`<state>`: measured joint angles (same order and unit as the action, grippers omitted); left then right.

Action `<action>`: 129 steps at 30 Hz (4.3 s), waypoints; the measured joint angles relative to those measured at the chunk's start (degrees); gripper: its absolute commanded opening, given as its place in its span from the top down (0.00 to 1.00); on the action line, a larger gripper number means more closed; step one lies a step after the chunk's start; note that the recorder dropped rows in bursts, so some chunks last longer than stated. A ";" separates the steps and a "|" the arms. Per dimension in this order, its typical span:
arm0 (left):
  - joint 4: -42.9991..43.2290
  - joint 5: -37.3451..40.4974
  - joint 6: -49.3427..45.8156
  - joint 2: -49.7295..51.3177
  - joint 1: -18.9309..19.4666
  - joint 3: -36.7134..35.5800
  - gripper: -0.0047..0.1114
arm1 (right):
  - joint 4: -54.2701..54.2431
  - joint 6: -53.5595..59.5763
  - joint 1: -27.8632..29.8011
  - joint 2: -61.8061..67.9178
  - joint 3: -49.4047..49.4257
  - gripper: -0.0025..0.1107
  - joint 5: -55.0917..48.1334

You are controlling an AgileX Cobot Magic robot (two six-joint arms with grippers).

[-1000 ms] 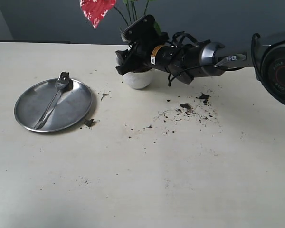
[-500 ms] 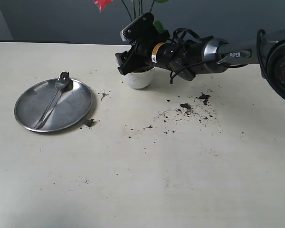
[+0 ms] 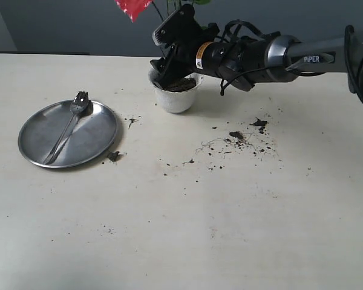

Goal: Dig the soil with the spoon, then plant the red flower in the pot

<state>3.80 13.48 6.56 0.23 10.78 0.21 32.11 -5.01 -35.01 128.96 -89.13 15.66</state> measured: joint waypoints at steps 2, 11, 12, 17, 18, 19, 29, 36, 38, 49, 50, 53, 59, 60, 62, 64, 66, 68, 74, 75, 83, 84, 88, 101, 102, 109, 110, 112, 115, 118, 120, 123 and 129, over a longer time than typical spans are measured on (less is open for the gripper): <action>0.00 0.00 0.00 0.00 0.00 0.00 0.95 | 0.26 0.52 0.00 -0.59 0.00 0.33 0.02; 0.00 0.00 0.00 0.00 0.00 0.00 0.95 | 0.48 5.01 0.00 -2.34 0.00 0.57 -1.35; 0.00 0.00 0.00 0.00 0.00 0.00 0.95 | 0.48 5.01 0.00 -2.46 0.00 0.65 -1.33; 0.00 0.00 0.00 0.00 0.00 0.00 0.95 | 0.48 5.01 -0.24 -3.51 0.00 0.98 -1.47; 0.00 0.00 0.00 0.00 0.00 0.00 0.95 | 0.36 5.01 -0.24 -3.55 0.00 0.98 -1.47; 0.00 0.00 0.00 0.00 0.00 0.00 0.95 | 0.36 5.01 -0.36 -3.55 0.00 0.98 -1.47; 0.00 0.00 0.00 0.00 0.00 0.00 0.95 | 0.76 5.55 -0.74 -2.31 0.00 0.98 -0.53; 0.00 0.00 0.00 0.00 0.00 0.00 0.95 | -4.53 0.29 -0.85 -1.83 -0.11 0.98 -1.32; 0.00 0.00 0.00 0.00 0.00 0.00 0.95 | -6.82 0.03 -0.85 -1.83 -0.36 0.98 -2.81; 0.00 0.00 0.00 0.00 0.00 0.00 0.95 | -21.59 -0.55 -0.63 -2.76 -10.08 0.98 -25.42; 0.00 0.00 0.00 0.00 0.00 0.00 0.95 | -22.57 -0.55 -0.63 -2.28 -11.48 0.98 -27.70; 0.00 0.00 0.00 0.00 0.00 0.00 0.95 | -23.54 -0.55 -0.63 -1.53 -13.55 0.98 -30.57; 0.00 0.00 0.00 0.00 0.00 0.00 0.95 | -23.81 -0.55 -0.63 0.63 -17.10 0.98 -33.26; 0.00 0.00 0.00 0.00 0.00 0.00 0.95 | -23.81 -0.55 -0.63 1.08 -17.80 0.98 -33.53; 0.00 0.00 0.00 0.00 0.00 0.00 0.95 | -23.81 -0.55 -0.63 1.86 -19.06 0.98 -33.90; 0.00 0.00 0.00 0.00 0.00 0.00 0.95 | -23.81 -0.45 -0.63 2.83 -19.96 0.98 -33.88; 0.00 0.00 0.00 0.00 0.00 0.00 0.95 | -23.81 -0.45 -0.63 3.41 -20.48 0.98 -33.46; 0.00 0.00 0.00 0.00 0.00 0.00 0.95 | -23.81 -0.45 -0.63 4.39 -21.02 0.98 -33.07; 0.00 0.00 0.00 0.00 0.00 0.00 0.95 | -23.81 -0.45 -0.63 6.90 -23.61 0.98 -32.46; 0.00 0.00 0.00 0.00 0.00 0.00 0.95 | -23.81 -0.45 -0.63 7.15 -23.90 0.98 -32.34; 0.00 0.00 0.00 0.00 0.00 0.00 0.95 | -24.13 -0.57 -0.63 8.12 -24.34 0.98 -31.34; 0.00 0.00 0.00 0.00 0.00 0.00 0.95 | -24.41 -0.57 -0.55 8.25 -24.47 0.98 -31.18; 0.00 0.00 0.00 0.00 0.00 0.00 0.95 | -25.69 -0.80 0.27 8.72 -24.79 0.98 -31.09; 0.00 0.00 0.00 0.00 0.00 0.00 0.95 | -25.56 -1.04 0.75 9.07 -25.03 0.98 -31.09; 0.00 0.00 0.00 0.00 0.00 0.00 0.95 | -25.20 -1.04 0.61 9.07 -25.03 0.98 -31.09; 0.00 0.00 0.00 0.00 0.00 0.00 0.95 | -21.86 -1.85 -2.16 9.19 -24.76 0.98 -31.31; 0.00 0.00 0.00 0.00 0.00 0.00 0.95 | -21.57 -2.09 -2.45 9.19 -24.66 0.98 -31.31; 0.00 0.00 0.00 0.00 0.00 0.00 0.95 | -20.62 -2.25 -2.92 9.19 -24.66 0.98 -31.31; 0.00 0.00 0.00 0.00 0.00 0.00 0.95 | -20.04 -3.30 -2.92 9.19 -24.42 0.98 -31.31; 0.00 0.00 0.00 0.00 0.00 0.00 0.95 | -18.57 -4.42 -2.92 8.97 -24.30 0.98 -31.31; 0.00 0.00 0.00 0.00 0.00 0.00 0.95 | -17.98 -5.37 -2.92 8.97 -24.19 0.98 -31.46; 0.00 0.00 0.00 0.00 0.00 0.00 0.95 | -17.47 -6.75 -2.42 8.49 -24.19 0.96 -32.52; 0.00 0.00 0.00 0.00 0.00 0.00 0.95 | -17.56 -8.46 -0.83 7.72 -23.42 0.80 -38.85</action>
<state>3.80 13.48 6.56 0.23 10.78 0.21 14.55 -13.47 -35.83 136.69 -112.55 -23.19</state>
